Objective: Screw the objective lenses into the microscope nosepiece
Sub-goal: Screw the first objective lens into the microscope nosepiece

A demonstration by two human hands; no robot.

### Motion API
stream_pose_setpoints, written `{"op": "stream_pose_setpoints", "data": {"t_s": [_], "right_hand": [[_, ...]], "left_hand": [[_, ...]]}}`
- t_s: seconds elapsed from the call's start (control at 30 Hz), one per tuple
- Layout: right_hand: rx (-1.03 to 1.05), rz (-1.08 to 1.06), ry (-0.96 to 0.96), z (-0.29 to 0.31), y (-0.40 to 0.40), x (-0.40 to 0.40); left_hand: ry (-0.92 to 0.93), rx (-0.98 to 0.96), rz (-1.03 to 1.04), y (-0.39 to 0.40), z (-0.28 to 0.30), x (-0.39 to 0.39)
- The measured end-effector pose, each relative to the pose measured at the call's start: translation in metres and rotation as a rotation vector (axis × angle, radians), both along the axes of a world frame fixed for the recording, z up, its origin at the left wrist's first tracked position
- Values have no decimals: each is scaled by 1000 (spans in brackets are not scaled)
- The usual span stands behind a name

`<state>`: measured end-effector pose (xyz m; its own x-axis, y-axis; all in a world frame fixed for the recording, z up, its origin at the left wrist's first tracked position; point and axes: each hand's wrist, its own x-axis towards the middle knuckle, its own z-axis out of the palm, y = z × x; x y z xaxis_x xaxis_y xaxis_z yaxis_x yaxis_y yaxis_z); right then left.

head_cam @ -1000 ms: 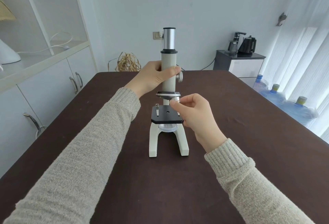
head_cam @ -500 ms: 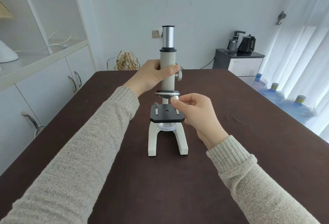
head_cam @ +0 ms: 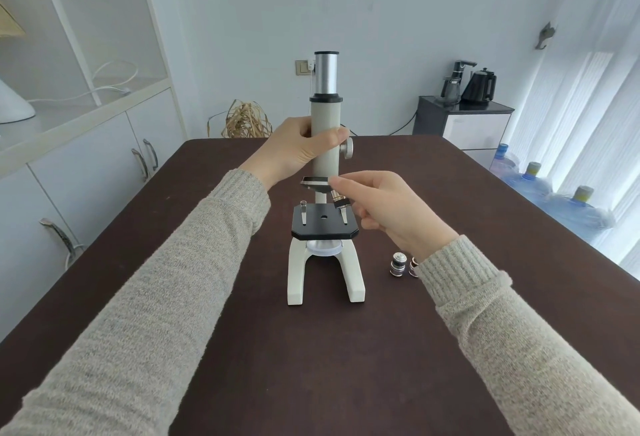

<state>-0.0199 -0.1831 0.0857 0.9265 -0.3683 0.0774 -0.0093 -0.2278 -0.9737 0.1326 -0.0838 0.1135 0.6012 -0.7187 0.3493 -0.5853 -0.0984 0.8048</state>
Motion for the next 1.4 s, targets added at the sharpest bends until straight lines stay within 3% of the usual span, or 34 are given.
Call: {"op": "stream_pose_setpoints", "data": {"t_s": [0.2,0.5,0.8,0.93,1.1,1.2,1.4], "right_hand": [[-113,46,14,-1,2,7],[-49,-41,-27,-8,6,11],[-65,-262,-64,-17,28,21],[-98,-193,-35,-10,19,13],[65,43,3,-4,-13,4],[54,109,23,-3,-18,4],[22,86,-9,-5,-13,7]], "left_hand": [[6,7,-24,1,2,-1],[1,-11,18,0,0,-1],[3,-15,16,0,-1,0],[5,-12,17,0,0,-1],[8,-20,6,0,-1,1],[-8,-6,5,0,-1,1],[-12,-10,-12,1,0,0]]}}
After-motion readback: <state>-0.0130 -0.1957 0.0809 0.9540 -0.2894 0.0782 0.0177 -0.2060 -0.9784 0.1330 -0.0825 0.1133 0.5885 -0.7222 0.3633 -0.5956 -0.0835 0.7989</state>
